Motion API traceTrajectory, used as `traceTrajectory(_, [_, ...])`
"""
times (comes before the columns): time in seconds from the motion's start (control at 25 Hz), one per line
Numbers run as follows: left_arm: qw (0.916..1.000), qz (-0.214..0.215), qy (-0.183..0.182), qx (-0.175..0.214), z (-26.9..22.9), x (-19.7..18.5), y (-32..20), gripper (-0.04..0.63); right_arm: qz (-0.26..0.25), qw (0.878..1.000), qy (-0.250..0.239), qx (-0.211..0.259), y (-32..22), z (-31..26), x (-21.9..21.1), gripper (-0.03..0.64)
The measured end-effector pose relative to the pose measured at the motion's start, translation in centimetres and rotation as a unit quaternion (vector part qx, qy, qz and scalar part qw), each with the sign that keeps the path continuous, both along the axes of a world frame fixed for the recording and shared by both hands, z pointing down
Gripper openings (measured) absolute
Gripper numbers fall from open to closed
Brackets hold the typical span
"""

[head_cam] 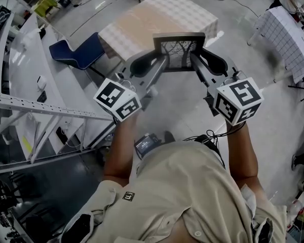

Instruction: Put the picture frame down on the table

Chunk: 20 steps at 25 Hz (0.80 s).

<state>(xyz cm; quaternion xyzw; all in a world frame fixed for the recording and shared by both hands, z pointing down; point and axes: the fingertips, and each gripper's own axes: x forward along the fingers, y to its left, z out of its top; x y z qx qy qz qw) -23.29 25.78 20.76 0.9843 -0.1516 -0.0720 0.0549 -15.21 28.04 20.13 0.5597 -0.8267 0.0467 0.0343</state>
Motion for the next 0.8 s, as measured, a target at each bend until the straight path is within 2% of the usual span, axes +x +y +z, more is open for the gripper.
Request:
traceTrajectory(0.4, [0.9997,0.021,0.008,-0.005,0.1,-0.2,-1.0,0.092,0.019,1.000,0.008,-0.004,-0.6,-0.1,-0.3,0.084])
traceTrajectory(0.8, [0.9998,0.017,0.004,-0.011,0.6,1.1,-3.4,0.092,0.016,1.000,0.007,-0.009,-3.1,0.4,1.0,0.084])
